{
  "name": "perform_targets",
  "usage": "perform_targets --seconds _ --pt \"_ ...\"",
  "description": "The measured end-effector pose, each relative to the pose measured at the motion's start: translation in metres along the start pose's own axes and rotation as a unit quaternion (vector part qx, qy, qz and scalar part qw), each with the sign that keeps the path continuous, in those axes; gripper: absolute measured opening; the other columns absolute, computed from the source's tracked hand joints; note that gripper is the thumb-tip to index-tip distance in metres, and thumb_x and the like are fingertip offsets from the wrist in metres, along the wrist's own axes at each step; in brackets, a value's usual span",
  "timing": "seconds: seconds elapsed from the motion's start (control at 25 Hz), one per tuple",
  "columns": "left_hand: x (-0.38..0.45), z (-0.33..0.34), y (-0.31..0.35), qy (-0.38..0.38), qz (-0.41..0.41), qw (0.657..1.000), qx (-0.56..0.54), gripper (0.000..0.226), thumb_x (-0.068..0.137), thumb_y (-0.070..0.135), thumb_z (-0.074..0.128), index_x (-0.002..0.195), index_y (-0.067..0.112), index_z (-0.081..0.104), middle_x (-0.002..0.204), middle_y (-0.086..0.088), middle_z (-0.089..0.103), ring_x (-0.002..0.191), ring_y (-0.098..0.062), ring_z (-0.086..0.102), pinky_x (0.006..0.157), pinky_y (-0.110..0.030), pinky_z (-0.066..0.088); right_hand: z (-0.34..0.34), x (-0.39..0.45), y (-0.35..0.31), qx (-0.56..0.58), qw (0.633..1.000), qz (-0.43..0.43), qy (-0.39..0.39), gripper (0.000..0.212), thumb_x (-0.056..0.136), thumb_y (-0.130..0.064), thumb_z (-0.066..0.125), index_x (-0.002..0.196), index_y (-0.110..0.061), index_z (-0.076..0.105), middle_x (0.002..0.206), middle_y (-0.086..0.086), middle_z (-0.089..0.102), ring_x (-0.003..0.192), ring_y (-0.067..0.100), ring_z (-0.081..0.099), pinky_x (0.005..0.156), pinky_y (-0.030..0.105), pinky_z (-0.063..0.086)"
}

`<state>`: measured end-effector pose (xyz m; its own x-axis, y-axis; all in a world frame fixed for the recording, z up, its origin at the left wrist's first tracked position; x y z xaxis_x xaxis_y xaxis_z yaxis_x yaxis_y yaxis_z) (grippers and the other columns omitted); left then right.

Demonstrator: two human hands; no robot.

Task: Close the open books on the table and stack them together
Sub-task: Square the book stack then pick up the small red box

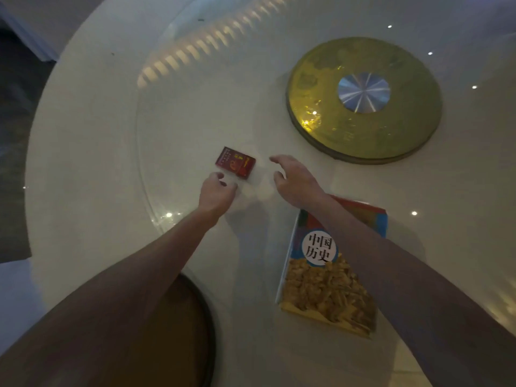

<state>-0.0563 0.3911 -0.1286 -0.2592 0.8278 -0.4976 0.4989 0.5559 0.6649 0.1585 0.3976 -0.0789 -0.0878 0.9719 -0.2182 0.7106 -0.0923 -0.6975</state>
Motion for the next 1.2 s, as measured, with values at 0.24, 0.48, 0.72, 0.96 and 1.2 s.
perform_targets --seconds 0.24,0.48,0.72,0.96,1.2 --pt "0.008 -0.001 -0.005 -0.053 0.019 0.998 -0.025 0.056 0.091 0.009 0.054 0.146 0.009 0.047 0.113 -0.017 0.068 0.093 -0.030 0.068 0.084 -0.039 0.055 0.054 0.044 -0.029 -0.034 0.997 -0.016 -0.060 0.049 0.096 -0.005 0.046 0.145 -0.002 0.052 0.149 0.022 0.052 0.139 0.036 0.048 0.118 0.042 0.036" --pt "-0.009 0.000 0.003 -0.068 0.043 0.995 -0.059 0.038 0.092 0.019 0.061 0.129 0.023 0.064 0.097 -0.011 0.073 0.082 -0.026 0.065 0.082 -0.037 0.054 0.067 0.023 -0.020 0.017 0.996 0.078 -0.046 0.034 0.096 -0.015 0.055 0.128 -0.009 0.063 0.118 0.017 0.069 0.110 0.033 0.064 0.096 0.043 0.051" --pt "-0.052 -0.028 -0.021 -0.038 0.051 0.993 -0.100 0.033 0.086 0.014 0.072 0.117 0.023 0.065 0.100 -0.014 0.075 0.091 -0.028 0.072 0.087 -0.039 0.057 0.100 -0.044 -0.017 0.299 0.926 0.222 -0.054 0.028 0.099 -0.005 0.059 0.124 0.004 0.051 0.110 0.024 0.064 0.088 0.031 0.070 0.069 0.040 0.060" --pt "-0.092 -0.066 -0.051 -0.145 0.108 0.979 -0.092 0.031 0.087 0.009 0.068 0.117 0.018 0.071 0.105 -0.013 0.071 0.082 -0.013 0.070 0.068 -0.023 0.061 0.101 -0.090 -0.060 0.063 0.994 0.086 -0.029 0.056 0.093 -0.022 0.069 0.146 -0.021 0.051 0.131 0.006 0.049 0.112 0.022 0.060 0.096 0.042 0.056" --pt "-0.128 -0.123 -0.103 -0.155 0.115 0.979 -0.062 0.053 0.083 0.023 0.079 0.132 0.024 0.057 0.107 -0.002 0.070 0.096 -0.017 0.070 0.079 -0.031 0.061 0.163 -0.152 -0.092 0.152 0.968 0.102 -0.174 0.030 0.094 -0.021 0.071 0.123 -0.018 0.065 0.102 0.010 0.074 0.090 0.025 0.074 0.081 0.043 0.064"
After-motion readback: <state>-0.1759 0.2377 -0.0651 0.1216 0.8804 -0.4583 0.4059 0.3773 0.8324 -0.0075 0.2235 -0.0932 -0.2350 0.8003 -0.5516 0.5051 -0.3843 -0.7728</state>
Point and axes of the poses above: each hand's wrist, its own x-axis towards the middle knuckle, its own z-axis out of the palm, y = z × x, the point moved 10 cm from there along x, towards the middle knuckle
